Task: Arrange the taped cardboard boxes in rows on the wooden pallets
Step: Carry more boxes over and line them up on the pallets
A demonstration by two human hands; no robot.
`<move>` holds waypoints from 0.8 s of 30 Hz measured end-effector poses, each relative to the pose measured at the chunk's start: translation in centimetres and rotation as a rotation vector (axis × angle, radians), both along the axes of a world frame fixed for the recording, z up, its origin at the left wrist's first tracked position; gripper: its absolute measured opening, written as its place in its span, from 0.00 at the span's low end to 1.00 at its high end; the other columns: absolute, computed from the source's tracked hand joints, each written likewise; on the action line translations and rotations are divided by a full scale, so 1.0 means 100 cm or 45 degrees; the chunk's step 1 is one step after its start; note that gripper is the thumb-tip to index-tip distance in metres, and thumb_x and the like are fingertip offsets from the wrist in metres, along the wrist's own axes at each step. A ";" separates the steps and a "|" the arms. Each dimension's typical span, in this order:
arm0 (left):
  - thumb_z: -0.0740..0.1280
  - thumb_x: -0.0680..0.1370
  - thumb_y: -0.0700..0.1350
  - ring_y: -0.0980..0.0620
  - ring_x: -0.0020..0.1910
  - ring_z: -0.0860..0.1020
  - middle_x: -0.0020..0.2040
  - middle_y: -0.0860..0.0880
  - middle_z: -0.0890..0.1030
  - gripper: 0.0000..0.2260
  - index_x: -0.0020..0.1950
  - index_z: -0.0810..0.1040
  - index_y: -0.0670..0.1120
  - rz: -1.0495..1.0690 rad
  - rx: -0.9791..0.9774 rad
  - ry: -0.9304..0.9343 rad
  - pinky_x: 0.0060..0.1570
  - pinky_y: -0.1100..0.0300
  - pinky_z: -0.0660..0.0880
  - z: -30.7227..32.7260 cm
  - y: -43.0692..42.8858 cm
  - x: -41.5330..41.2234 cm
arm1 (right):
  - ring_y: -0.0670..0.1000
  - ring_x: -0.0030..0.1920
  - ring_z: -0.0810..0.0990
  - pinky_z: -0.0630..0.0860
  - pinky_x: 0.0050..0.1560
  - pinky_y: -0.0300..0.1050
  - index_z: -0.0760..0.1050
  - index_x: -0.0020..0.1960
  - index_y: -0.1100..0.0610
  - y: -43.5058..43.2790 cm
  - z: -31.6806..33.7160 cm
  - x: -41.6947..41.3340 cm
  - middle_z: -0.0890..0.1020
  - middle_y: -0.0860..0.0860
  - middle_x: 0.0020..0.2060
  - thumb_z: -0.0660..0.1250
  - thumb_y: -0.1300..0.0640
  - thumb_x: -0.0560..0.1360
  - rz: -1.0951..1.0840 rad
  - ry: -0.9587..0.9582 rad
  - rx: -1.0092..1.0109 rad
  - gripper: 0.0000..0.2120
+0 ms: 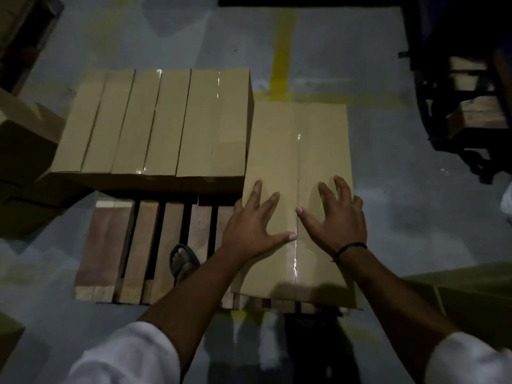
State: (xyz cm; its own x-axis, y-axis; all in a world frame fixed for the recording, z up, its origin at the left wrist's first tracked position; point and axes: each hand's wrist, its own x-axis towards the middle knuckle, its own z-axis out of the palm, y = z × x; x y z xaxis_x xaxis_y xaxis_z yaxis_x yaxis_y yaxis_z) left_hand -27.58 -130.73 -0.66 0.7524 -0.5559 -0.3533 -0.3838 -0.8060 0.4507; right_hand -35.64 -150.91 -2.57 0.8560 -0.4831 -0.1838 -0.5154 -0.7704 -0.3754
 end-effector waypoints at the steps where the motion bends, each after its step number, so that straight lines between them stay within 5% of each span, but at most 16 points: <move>1: 0.64 0.67 0.80 0.34 0.81 0.50 0.81 0.60 0.32 0.49 0.82 0.51 0.65 -0.025 0.009 0.019 0.72 0.34 0.65 -0.022 0.000 0.009 | 0.65 0.74 0.61 0.71 0.67 0.60 0.61 0.79 0.44 -0.002 -0.021 0.007 0.53 0.46 0.81 0.60 0.25 0.73 0.000 0.017 0.007 0.41; 11: 0.71 0.65 0.75 0.34 0.82 0.48 0.79 0.59 0.27 0.50 0.82 0.53 0.65 -0.114 -0.022 0.078 0.73 0.35 0.64 -0.177 -0.009 0.125 | 0.61 0.79 0.54 0.64 0.74 0.65 0.55 0.80 0.40 -0.028 -0.174 0.116 0.47 0.43 0.81 0.59 0.23 0.72 0.065 0.021 0.017 0.42; 15: 0.73 0.70 0.70 0.36 0.82 0.48 0.82 0.51 0.31 0.46 0.82 0.55 0.61 -0.317 0.248 -0.054 0.75 0.38 0.64 -0.196 -0.010 0.162 | 0.61 0.81 0.45 0.57 0.76 0.69 0.51 0.81 0.40 -0.038 -0.207 0.141 0.42 0.43 0.82 0.58 0.23 0.72 0.137 0.163 0.074 0.43; 20: 0.69 0.67 0.76 0.35 0.81 0.39 0.82 0.42 0.34 0.55 0.82 0.39 0.63 -0.312 0.432 -0.093 0.79 0.42 0.51 -0.215 -0.002 0.174 | 0.63 0.79 0.31 0.48 0.76 0.69 0.41 0.82 0.39 -0.035 -0.220 0.120 0.33 0.45 0.81 0.57 0.22 0.72 0.249 0.323 0.058 0.48; 24: 0.66 0.67 0.78 0.36 0.81 0.38 0.82 0.42 0.32 0.55 0.81 0.35 0.64 -0.327 0.454 -0.104 0.78 0.41 0.53 -0.217 -0.001 0.173 | 0.61 0.78 0.28 0.45 0.77 0.69 0.38 0.82 0.41 -0.019 -0.223 0.084 0.29 0.50 0.80 0.52 0.16 0.67 0.346 0.344 0.006 0.53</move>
State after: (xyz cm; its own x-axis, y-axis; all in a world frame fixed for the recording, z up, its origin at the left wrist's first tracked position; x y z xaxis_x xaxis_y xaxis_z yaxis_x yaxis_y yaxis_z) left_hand -10.26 -130.82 -22.34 0.6395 -0.5826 -0.5016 -0.6145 -0.7795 0.1219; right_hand -27.28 -152.83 -24.91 0.8733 -0.2437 -0.4218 -0.3731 -0.8913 -0.2576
